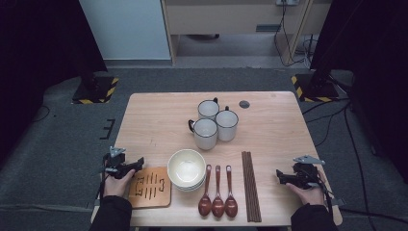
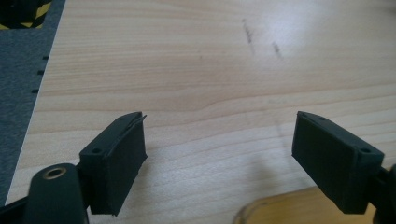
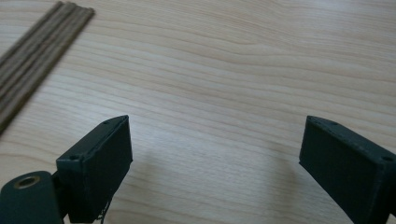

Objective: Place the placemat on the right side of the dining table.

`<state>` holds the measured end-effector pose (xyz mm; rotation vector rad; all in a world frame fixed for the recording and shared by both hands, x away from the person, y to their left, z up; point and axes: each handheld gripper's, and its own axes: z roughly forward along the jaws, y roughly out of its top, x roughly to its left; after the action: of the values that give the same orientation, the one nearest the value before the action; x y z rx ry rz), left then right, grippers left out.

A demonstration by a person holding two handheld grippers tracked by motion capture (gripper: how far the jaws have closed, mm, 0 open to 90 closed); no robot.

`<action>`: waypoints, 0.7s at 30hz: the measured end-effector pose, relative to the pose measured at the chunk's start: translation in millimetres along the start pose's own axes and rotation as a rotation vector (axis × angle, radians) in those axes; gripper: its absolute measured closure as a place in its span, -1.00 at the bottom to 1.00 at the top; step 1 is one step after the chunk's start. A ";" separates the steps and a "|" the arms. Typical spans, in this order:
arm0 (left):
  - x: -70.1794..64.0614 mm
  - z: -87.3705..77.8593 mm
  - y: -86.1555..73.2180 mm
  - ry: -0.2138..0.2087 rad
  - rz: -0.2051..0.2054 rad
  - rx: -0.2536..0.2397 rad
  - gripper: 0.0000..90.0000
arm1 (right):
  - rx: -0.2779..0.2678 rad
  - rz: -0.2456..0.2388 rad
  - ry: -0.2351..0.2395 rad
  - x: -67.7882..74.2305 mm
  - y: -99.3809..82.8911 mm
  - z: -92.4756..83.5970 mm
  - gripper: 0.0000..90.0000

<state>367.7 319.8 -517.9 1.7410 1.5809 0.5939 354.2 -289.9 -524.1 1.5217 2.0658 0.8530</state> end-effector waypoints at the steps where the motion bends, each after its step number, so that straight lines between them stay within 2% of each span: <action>1: -1.5 -4.0 0.0 -0.005 -0.007 -0.009 -0.62 | -0.004 -0.005 0.011 1.6 0.8 -1.3 -0.79; 5: -10.6 -20.1 -2.9 -0.039 -0.024 -0.045 -0.61 | -0.031 -0.002 0.048 9.7 3.2 -9.1 -0.77; 7: -15.3 -26.4 -5.4 -0.050 -0.021 -0.054 -0.61 | -0.032 -0.018 0.051 15.7 2.4 -14.3 -0.77; 10: -19.9 -33.6 -9.9 -0.050 -0.005 -0.049 -0.61 | -0.033 -0.028 0.051 19.2 2.1 -17.3 -0.77; 15: -23.7 -41.6 -16.6 -0.036 0.012 -0.036 -0.62 | -0.079 -0.028 0.073 29.5 4.4 -28.6 -0.76; 21: -28.6 -40.2 -21.9 -0.019 0.056 0.000 -0.67 | -0.116 -0.038 0.079 48.0 7.8 -36.3 -0.76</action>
<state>319.4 299.6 -504.8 1.7909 1.5231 0.6034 321.0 -250.6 -492.0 1.4047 2.0550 1.0156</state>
